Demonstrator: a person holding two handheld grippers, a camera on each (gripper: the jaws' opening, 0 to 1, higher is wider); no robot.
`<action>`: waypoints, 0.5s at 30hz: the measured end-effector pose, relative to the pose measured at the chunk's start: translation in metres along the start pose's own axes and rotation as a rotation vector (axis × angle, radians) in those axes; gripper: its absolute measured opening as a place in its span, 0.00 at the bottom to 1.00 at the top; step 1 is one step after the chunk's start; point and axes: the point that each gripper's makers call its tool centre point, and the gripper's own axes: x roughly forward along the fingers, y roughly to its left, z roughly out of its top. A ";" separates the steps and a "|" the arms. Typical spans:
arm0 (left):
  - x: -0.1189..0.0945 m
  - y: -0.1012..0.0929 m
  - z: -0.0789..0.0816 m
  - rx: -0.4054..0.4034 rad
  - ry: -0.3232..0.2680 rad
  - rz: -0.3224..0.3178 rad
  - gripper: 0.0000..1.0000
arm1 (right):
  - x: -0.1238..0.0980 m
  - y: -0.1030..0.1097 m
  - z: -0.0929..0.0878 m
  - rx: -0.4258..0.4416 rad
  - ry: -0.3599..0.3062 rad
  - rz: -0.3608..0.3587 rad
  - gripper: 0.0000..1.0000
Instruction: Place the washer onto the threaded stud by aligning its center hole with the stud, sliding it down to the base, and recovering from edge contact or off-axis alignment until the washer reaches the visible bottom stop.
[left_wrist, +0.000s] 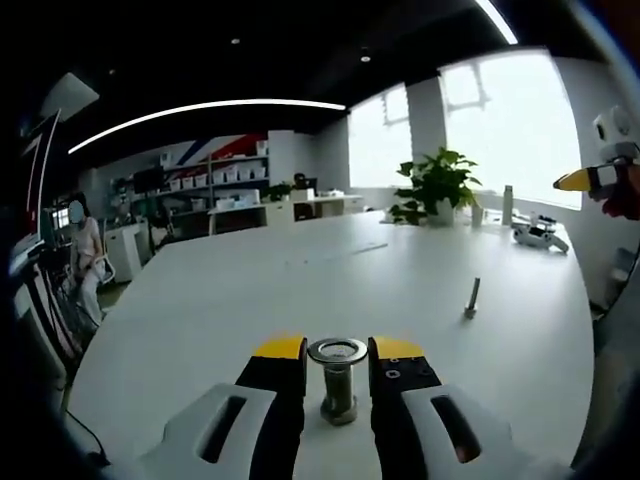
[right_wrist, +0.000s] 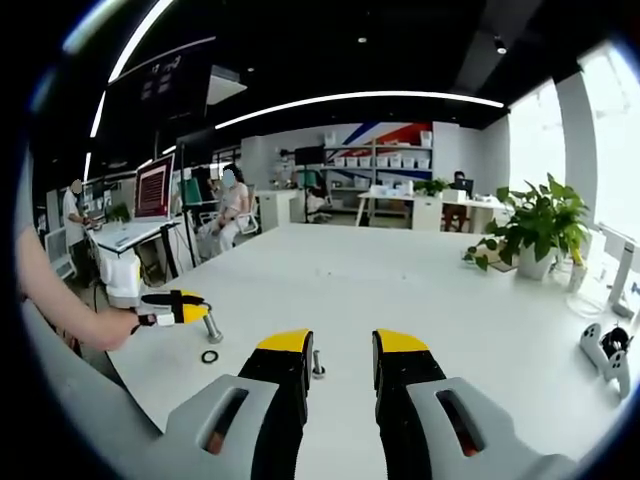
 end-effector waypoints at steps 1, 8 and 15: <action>0.000 0.000 -0.001 0.001 0.002 0.000 0.22 | 0.000 0.000 0.000 0.001 0.001 0.000 0.26; 0.000 -0.001 -0.008 -0.004 0.017 0.003 0.22 | -0.001 0.001 0.000 0.005 0.001 -0.002 0.26; 0.001 0.001 -0.010 -0.004 0.024 0.010 0.22 | 0.000 0.000 0.000 0.004 0.000 0.002 0.26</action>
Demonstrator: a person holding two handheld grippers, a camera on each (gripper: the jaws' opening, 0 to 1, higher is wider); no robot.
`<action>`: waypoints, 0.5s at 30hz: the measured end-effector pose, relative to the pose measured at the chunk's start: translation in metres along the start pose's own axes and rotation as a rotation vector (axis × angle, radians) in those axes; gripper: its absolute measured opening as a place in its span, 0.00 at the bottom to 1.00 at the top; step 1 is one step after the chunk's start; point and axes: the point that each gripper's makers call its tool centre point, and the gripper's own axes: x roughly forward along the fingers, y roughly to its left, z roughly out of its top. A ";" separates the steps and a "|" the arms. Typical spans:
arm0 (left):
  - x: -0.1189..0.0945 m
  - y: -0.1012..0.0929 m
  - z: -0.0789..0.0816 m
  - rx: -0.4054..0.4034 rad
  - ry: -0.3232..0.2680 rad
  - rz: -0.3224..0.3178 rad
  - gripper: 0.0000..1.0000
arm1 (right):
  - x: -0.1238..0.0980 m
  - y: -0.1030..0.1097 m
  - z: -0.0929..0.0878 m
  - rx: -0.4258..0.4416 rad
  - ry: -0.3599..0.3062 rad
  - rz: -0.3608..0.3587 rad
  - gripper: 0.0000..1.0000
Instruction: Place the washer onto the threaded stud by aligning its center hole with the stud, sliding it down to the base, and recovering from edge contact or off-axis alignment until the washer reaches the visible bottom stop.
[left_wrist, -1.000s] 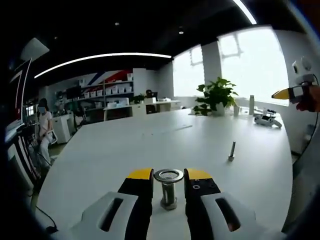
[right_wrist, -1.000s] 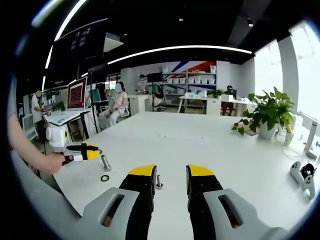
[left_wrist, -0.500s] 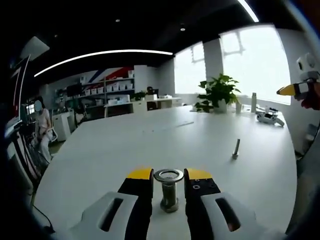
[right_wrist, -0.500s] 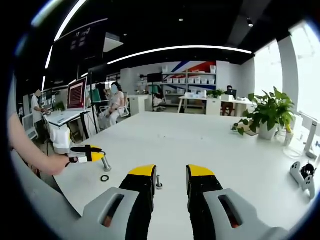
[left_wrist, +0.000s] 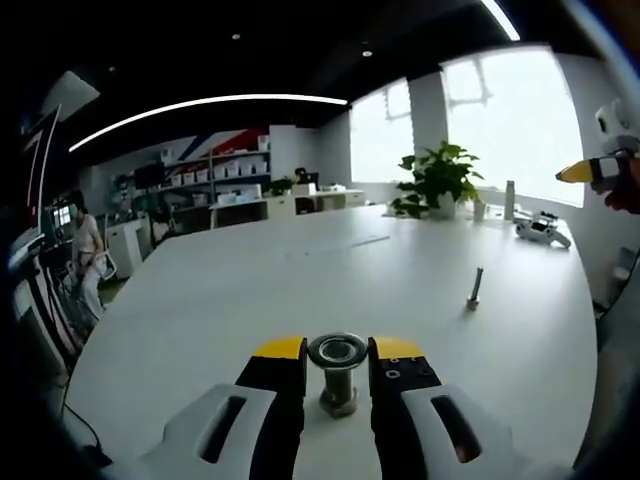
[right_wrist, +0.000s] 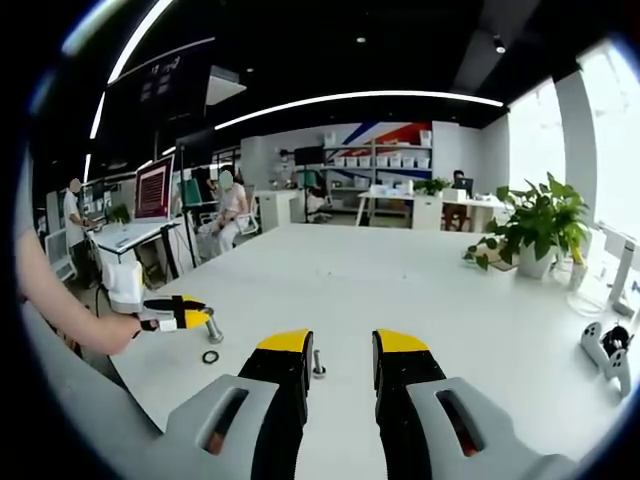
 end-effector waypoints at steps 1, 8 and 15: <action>0.000 0.000 0.000 -0.001 0.002 -0.001 0.22 | 0.000 0.000 0.000 0.000 0.000 0.000 0.26; 0.001 0.000 -0.002 0.007 0.009 -0.001 0.22 | -0.001 0.001 0.002 0.008 -0.007 0.005 0.26; 0.002 0.000 -0.004 0.015 0.021 -0.001 0.19 | -0.001 0.002 0.003 0.014 -0.011 0.008 0.26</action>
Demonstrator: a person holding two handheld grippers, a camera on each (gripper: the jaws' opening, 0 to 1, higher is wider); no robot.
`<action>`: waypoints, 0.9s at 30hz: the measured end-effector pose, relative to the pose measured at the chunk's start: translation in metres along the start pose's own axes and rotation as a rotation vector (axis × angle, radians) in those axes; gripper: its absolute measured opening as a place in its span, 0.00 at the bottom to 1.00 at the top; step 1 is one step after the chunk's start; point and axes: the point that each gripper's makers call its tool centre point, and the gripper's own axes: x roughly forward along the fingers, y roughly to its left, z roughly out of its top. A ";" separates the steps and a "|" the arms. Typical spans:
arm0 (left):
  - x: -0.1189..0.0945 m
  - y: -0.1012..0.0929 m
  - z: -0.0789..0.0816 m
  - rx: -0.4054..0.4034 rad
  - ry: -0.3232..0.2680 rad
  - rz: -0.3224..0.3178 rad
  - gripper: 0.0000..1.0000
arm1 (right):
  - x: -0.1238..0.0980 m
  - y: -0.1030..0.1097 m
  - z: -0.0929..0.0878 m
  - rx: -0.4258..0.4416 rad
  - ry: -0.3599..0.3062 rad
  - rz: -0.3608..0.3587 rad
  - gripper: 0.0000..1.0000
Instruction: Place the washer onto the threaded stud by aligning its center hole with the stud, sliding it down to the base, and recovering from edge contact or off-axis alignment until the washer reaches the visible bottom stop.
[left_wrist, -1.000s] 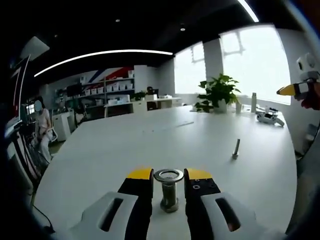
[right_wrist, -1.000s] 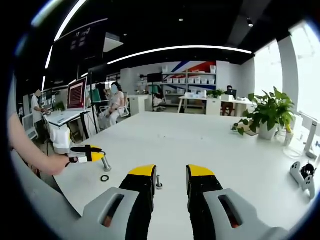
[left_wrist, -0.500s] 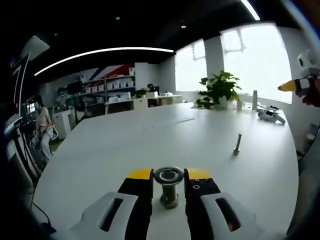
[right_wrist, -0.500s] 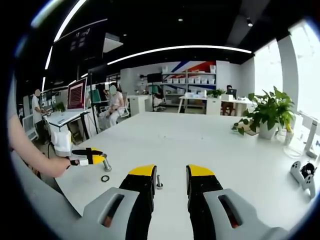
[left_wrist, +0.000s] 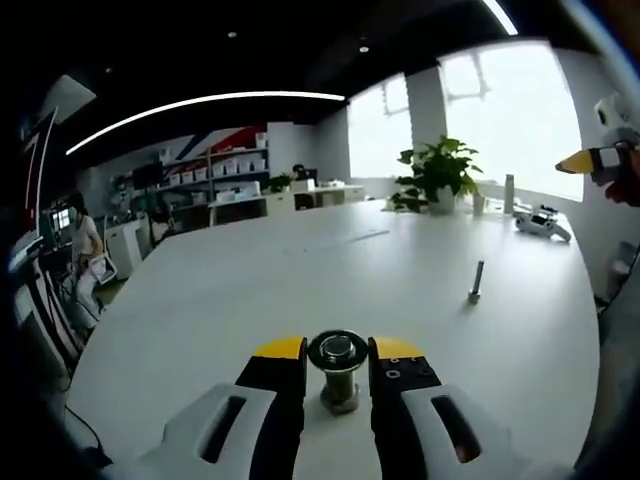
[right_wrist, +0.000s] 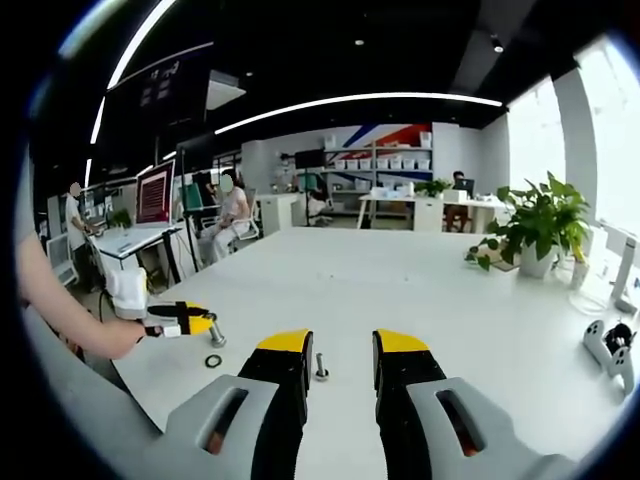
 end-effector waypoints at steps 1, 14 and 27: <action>0.000 -0.006 0.002 0.014 -0.007 -0.042 0.16 | 0.000 0.000 0.000 0.000 0.000 0.000 0.26; 0.003 -0.005 -0.001 0.008 0.006 -0.007 0.20 | -0.001 0.002 0.002 0.004 -0.005 0.000 0.26; -0.004 -0.004 0.001 -0.010 -0.009 -0.008 0.29 | 0.000 0.001 0.002 0.005 -0.007 0.002 0.26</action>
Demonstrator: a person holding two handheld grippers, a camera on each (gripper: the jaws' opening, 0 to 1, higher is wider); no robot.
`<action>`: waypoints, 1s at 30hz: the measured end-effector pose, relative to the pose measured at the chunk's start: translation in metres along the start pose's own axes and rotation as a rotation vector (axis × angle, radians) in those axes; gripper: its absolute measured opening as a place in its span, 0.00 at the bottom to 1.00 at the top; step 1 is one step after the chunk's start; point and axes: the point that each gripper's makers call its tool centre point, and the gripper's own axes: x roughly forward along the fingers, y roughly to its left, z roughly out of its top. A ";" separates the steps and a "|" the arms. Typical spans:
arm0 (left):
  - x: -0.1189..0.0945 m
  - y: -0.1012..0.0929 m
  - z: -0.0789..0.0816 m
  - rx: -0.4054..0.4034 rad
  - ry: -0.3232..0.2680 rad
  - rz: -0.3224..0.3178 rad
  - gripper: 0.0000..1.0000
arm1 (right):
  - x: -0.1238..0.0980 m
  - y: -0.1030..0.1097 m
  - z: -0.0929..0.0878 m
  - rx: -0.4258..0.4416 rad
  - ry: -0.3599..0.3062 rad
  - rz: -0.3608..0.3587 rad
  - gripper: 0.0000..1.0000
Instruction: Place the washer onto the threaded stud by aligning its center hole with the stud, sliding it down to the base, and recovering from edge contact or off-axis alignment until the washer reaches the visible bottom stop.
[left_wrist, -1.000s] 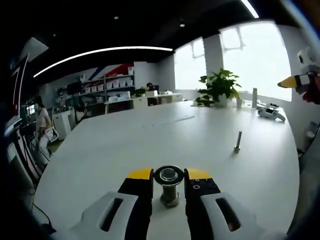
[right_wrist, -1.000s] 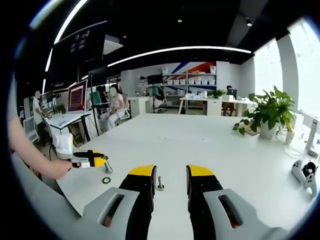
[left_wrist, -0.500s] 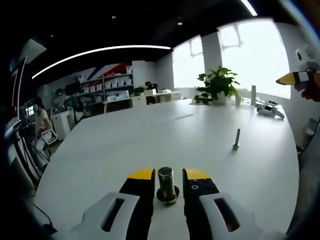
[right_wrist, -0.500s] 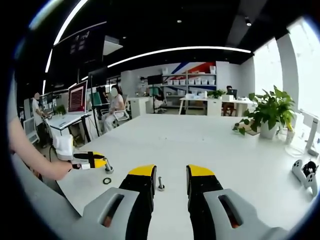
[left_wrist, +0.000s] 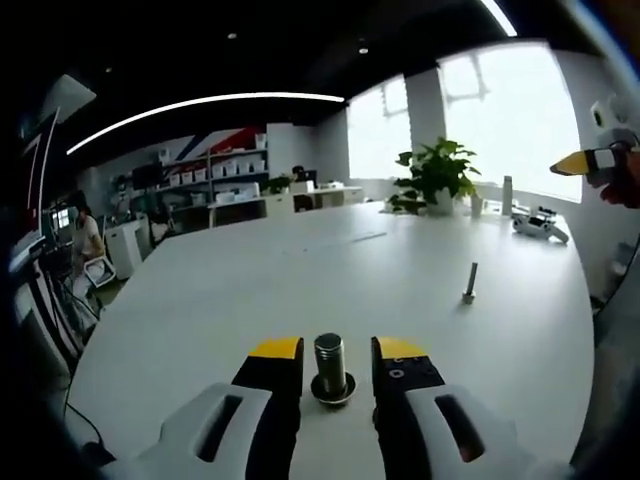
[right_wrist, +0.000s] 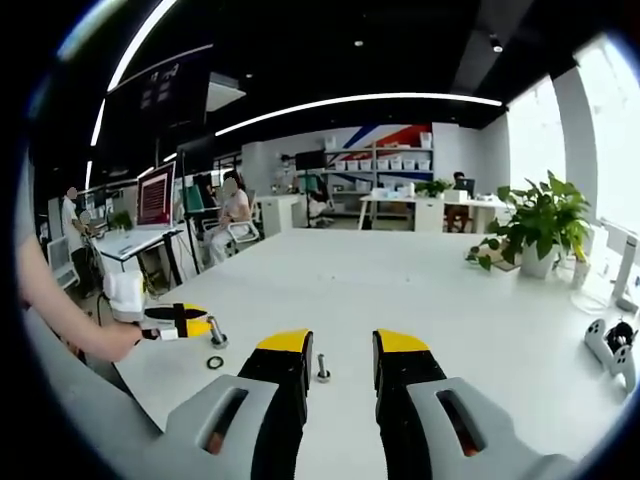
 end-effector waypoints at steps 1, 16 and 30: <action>-0.002 -0.001 0.000 -0.003 0.000 -0.005 0.31 | 0.000 0.000 0.000 0.002 -0.002 0.000 0.26; -0.017 -0.013 -0.015 0.005 0.024 -0.042 0.32 | 0.000 0.001 0.001 0.001 -0.006 0.005 0.26; -0.017 -0.026 -0.039 0.038 0.084 -0.097 0.31 | 0.000 0.001 0.001 0.000 -0.004 0.010 0.26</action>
